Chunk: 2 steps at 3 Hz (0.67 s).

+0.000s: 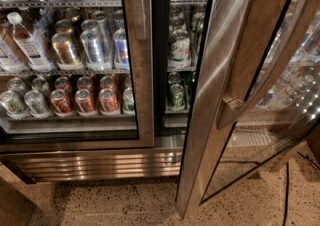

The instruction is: Open right fridge door

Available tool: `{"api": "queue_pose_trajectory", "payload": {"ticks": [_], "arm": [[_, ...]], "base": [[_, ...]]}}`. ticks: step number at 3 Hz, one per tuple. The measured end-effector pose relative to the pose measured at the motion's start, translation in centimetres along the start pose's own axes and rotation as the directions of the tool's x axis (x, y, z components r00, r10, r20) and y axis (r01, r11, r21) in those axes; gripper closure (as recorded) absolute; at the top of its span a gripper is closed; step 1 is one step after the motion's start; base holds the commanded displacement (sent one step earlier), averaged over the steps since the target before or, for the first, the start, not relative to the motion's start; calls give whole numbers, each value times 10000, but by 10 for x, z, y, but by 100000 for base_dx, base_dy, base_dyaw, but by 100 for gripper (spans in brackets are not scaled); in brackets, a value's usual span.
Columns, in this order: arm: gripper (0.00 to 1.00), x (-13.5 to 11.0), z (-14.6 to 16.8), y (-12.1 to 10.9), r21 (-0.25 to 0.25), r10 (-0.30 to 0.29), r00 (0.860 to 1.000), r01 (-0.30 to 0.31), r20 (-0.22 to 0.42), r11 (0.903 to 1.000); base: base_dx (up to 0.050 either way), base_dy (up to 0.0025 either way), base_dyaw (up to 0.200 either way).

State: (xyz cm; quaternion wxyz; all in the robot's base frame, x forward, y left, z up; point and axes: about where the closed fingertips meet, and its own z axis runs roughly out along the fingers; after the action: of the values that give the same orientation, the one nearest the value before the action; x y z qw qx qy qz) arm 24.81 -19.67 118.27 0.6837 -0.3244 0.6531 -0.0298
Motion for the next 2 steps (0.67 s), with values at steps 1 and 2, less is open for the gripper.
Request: {"api": "queue_pose_trajectory", "payload": {"ticks": [1, 2], "arm": [[0, 0, 0, 0, 0, 0, 10000, 0, 0, 10000], [0, 0, 0, 0, 0, 0, 10000, 0, 0, 10000]], "base": [[0, 0, 0], [0, 0, 0]]}}
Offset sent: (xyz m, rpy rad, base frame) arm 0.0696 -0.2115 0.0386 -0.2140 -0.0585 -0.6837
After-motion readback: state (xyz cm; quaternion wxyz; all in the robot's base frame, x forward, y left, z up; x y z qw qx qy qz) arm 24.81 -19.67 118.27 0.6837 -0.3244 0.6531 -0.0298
